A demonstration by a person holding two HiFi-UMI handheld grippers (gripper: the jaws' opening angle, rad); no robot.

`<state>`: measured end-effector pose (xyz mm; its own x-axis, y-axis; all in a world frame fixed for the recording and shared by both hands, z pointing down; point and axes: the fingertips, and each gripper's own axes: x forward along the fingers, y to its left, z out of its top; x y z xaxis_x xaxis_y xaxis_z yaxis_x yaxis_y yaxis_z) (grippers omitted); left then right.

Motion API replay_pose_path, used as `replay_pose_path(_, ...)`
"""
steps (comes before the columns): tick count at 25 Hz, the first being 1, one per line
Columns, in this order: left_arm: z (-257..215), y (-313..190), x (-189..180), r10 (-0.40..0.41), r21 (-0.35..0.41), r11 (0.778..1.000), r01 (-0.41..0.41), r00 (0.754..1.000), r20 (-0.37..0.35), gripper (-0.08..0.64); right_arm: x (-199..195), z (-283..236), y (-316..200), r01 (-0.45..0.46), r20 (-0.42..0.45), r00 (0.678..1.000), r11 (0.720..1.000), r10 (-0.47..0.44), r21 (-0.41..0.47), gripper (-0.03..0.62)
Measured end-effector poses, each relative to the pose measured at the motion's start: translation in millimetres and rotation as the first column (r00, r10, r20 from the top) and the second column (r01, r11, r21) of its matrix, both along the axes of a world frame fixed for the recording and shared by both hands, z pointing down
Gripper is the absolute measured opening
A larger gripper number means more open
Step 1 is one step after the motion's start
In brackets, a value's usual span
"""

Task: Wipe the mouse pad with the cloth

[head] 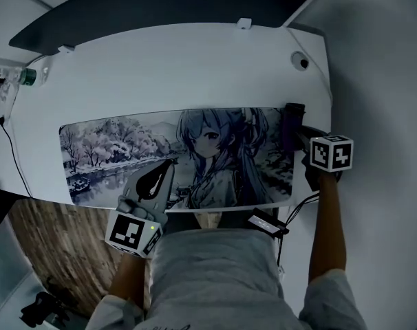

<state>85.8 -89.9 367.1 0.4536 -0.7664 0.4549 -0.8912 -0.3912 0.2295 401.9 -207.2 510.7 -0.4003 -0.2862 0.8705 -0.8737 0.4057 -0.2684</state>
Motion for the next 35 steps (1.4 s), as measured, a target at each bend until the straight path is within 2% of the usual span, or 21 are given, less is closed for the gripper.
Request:
replay_pose_path(6, 9, 6, -24, -0.015, -0.016, 1.000, 0.014, 1.000, -0.019, 0.019, -15, 2, 3, 0.003, 0.003, 1.000, 0.999, -0.003, -0.043, 0.066)
replay_pose_path(17, 8, 17, -83, -0.054, -0.017, 0.998, 0.053, 0.998, -0.035, 0.019, -65, 6, 14, -0.013, 0.019, 1.000, 0.997, 0.015, -0.076, 0.066)
replay_pose_path(28, -1, 31, -152, -0.100, -0.007, 0.995, 0.100, 0.994, -0.031, 0.019, -148, 1, 29, 0.022, 0.046, 0.999, 0.996, -0.018, -0.083, 0.066)
replay_pose_path(35, -3, 50, -199, -0.133, -0.013, 0.991, 0.133, 0.991, -0.032, 0.020, -216, -1, 45, 0.056, 0.087, 0.995, 0.993, -0.048, -0.101, 0.066)
